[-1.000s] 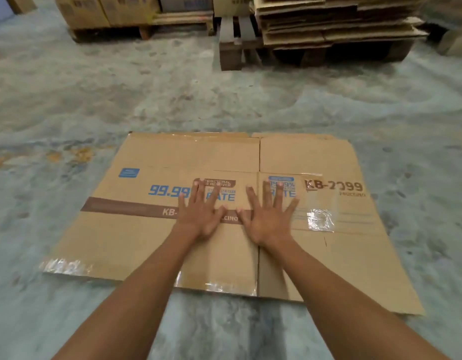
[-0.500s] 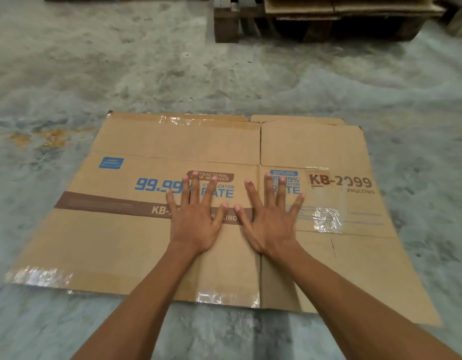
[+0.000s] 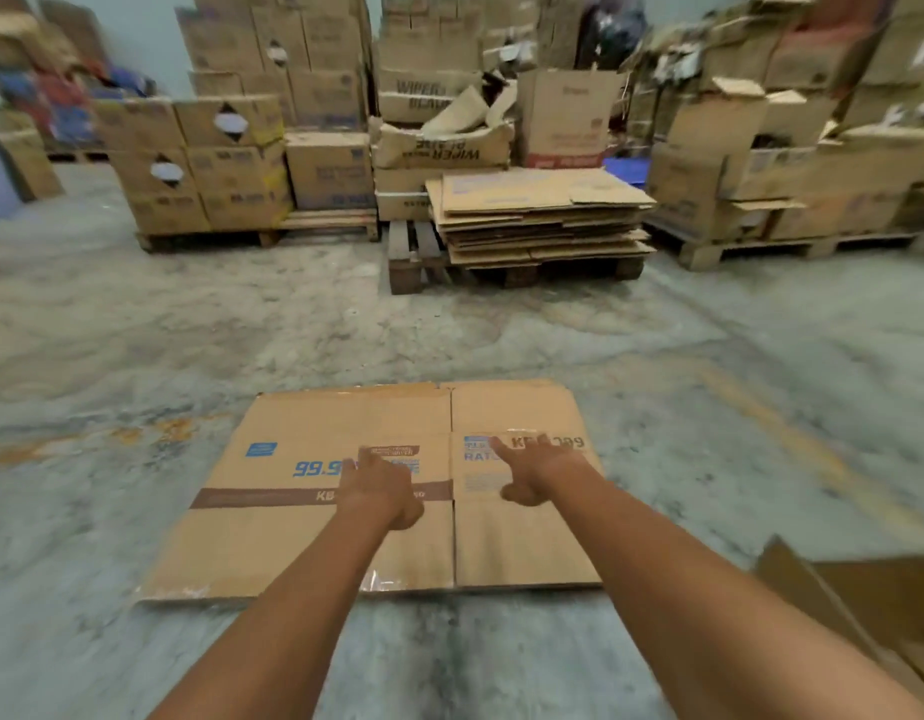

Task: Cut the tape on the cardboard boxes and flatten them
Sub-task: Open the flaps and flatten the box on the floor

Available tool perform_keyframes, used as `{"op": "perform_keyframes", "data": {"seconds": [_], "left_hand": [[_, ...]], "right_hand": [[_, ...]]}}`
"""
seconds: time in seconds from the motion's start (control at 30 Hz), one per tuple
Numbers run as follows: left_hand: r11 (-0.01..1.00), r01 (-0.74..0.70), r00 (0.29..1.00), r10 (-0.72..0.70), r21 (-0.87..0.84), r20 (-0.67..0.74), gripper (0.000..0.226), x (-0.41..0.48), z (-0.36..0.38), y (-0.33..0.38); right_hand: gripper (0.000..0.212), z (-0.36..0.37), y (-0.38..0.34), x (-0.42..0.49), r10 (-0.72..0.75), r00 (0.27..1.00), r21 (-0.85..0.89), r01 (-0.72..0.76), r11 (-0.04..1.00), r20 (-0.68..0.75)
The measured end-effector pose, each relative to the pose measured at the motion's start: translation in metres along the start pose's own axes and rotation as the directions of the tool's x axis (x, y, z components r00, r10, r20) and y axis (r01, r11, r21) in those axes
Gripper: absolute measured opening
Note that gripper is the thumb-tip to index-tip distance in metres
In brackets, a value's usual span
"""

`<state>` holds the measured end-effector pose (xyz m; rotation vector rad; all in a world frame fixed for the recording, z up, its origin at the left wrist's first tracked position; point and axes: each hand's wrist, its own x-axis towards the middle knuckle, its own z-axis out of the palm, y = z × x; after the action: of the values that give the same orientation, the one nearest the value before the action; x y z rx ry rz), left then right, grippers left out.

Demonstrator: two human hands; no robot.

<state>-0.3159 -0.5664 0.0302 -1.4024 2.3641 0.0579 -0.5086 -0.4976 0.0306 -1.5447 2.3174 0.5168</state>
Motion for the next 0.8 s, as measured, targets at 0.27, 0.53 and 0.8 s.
{"op": "perform_keyframes", "data": {"seconds": [0.27,0.53,0.8], "left_hand": [[0.878,-0.373,0.896,0.257,-0.299,-0.361,0.054,-0.172,-0.173,0.096],[0.624,-0.719,0.691,0.593,-0.306,-0.414,0.045,-0.345,-0.246,0.279],[0.654,-0.617,0.589,0.753,-0.438,0.293,0.027,-0.432,-0.128,0.463]], "right_hand": [[0.055,-0.126,0.137,-0.25,0.168,0.902,0.2,-0.093,0.975,-0.398],[0.024,-0.066,0.292,-0.466,0.586,0.76,0.347,-0.489,0.8,-0.282],[0.032,0.113,0.406,-0.513,0.524,0.613,0.195,-0.739,0.645,0.591]]}}
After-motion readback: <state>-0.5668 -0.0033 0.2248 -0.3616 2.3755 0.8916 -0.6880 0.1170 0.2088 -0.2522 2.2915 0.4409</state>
